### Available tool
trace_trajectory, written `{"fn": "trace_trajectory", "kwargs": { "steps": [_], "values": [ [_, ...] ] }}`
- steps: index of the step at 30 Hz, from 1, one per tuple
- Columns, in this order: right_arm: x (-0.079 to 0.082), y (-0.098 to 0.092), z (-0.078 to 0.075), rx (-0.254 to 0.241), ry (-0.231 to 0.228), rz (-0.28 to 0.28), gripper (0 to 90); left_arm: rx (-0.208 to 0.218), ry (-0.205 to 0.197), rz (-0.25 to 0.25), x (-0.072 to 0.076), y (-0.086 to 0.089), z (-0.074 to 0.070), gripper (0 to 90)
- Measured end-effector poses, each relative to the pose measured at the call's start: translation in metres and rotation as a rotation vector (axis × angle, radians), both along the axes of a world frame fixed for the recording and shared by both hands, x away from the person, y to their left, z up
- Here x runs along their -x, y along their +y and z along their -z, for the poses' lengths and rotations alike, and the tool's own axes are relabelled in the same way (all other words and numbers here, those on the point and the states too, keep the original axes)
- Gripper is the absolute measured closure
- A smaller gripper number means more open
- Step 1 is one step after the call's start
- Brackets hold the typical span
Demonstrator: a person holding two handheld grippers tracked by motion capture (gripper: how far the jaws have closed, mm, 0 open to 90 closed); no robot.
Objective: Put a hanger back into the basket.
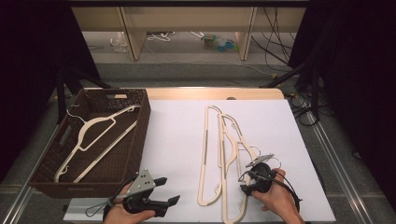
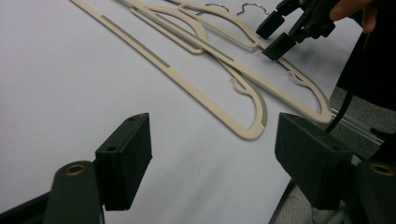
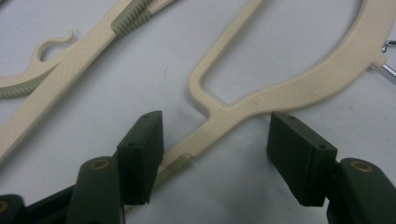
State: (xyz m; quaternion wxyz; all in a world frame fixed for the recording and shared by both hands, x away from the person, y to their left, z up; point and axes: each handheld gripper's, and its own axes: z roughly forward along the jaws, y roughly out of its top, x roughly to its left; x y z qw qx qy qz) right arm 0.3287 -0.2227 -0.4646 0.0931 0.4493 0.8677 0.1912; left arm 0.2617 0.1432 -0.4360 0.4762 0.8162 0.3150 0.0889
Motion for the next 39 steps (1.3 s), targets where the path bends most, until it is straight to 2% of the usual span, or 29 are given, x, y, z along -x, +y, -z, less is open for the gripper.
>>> {"fn": "trace_trajectory", "kwargs": {
  "steps": [2, 4, 5, 6, 7, 9, 10, 14, 17, 18, 19, 20, 21, 24, 25, 27, 28, 29, 31, 32, 33, 37, 38, 39],
  "values": [
    [0.002, -0.001, -0.001, 0.004, 0.013, -0.005, 36.0, 0.002, -0.002, 0.008, 0.0, 0.0, 0.0, 27.5],
    [0.006, 0.0, -0.002, 0.003, 0.038, 0.021, 34.8, 0.01, 0.0, 0.004, -0.001, -0.001, 0.0, 27.5],
    [0.005, 0.0, -0.001, 0.008, 0.026, 0.002, 34.5, -0.003, -0.004, 0.005, -0.001, -0.001, -0.001, 27.5],
    [0.007, 0.001, -0.002, 0.014, 0.033, 0.004, 34.6, 0.002, 0.004, 0.009, -0.001, -0.001, -0.001, 27.5],
    [0.007, 0.001, -0.001, 0.023, 0.029, -0.011, 34.6, 0.008, 0.015, -0.005, 0.0, -0.002, 0.0, 27.5],
    [0.008, 0.002, -0.002, 0.054, 0.043, -0.041, 35.6, 0.008, 0.016, -0.001, 0.0, -0.002, 0.0, 27.5],
    [0.008, 0.002, -0.002, 0.057, 0.043, -0.051, 35.7, -0.016, 0.002, 0.006, -0.001, 0.0, 0.0, 27.6],
    [0.005, 0.002, -0.002, 0.074, 0.057, -0.078, 36.9, -0.011, 0.005, -0.008, 0.0, -0.002, 0.0, 27.6],
    [0.002, 0.001, -0.002, 0.085, 0.073, -0.101, 39.9, -0.013, -0.013, 0.012, -0.001, 0.0, 0.002, 27.7],
    [0.002, 0.001, -0.003, 0.088, 0.077, -0.112, 40.8, -0.018, -0.002, 0.004, 0.0, 0.0, 0.001, 27.7],
    [0.001, 0.001, -0.003, 0.09, 0.082, -0.113, 41.3, -0.002, 0.007, -0.002, 0.0, 0.0, 0.002, 27.8],
    [0.001, 0.0, -0.003, 0.09, 0.085, -0.124, 41.8, -0.006, -0.011, 0.0, -0.001, 0.0, 0.002, 27.8],
    [0.0, -0.001, -0.003, 0.089, 0.084, -0.129, 42.8, 0.0, 0.007, -0.017, 0.0, 0.0, 0.002, 27.9],
    [0.0, -0.002, -0.003, 0.087, 0.078, -0.144, 45.4, 0.003, -0.016, -0.004, 0.0, 0.002, 0.0, 28.9],
    [0.0, -0.003, -0.003, 0.086, 0.077, -0.148, 46.4, 0.01, -0.007, -0.011, 0.0, 0.002, 0.0, 28.9],
    [0.0, -0.004, -0.004, 0.087, 0.074, -0.159, 47.7, -0.008, -0.025, 0.002, -0.002, 0.003, 0.0, 28.9],
    [0.0, -0.004, -0.004, 0.087, 0.075, -0.16, 48.4, 0.007, -0.018, -0.013, -0.001, 0.001, 0.001, 28.9],
    [0.0, -0.004, -0.004, 0.087, 0.073, -0.163, 50.2, 0.0, -0.013, -0.011, 0.0, 0.0, 0.001, 28.9],
    [0.0, -0.007, -0.006, 0.075, 0.073, -0.153, 58.9, 0.001, -0.02, -0.001, 0.001, 0.0, 0.001, 28.9],
    [0.0, -0.009, -0.007, 0.054, 0.078, -0.144, 60.5, -0.011, -0.019, 0.002, 0.001, 0.0, 0.0, 28.9],
    [0.0, -0.011, -0.006, 0.053, 0.079, -0.148, 60.9, -0.004, -0.026, 0.019, 0.0, 0.0, -0.001, 29.0],
    [0.001, -0.017, -0.007, 0.044, 0.081, -0.136, 63.7, 0.002, -0.015, 0.019, 0.001, 0.0, 0.001, 28.9],
    [0.001, -0.017, -0.007, 0.052, 0.088, -0.133, 64.3, -0.021, -0.027, 0.017, 0.001, 0.001, 0.0, 29.0],
    [0.001, -0.018, -0.008, 0.052, 0.091, -0.139, 64.5, -0.017, -0.029, 0.018, 0.0, 0.001, 0.0, 29.0]
  ]
}}
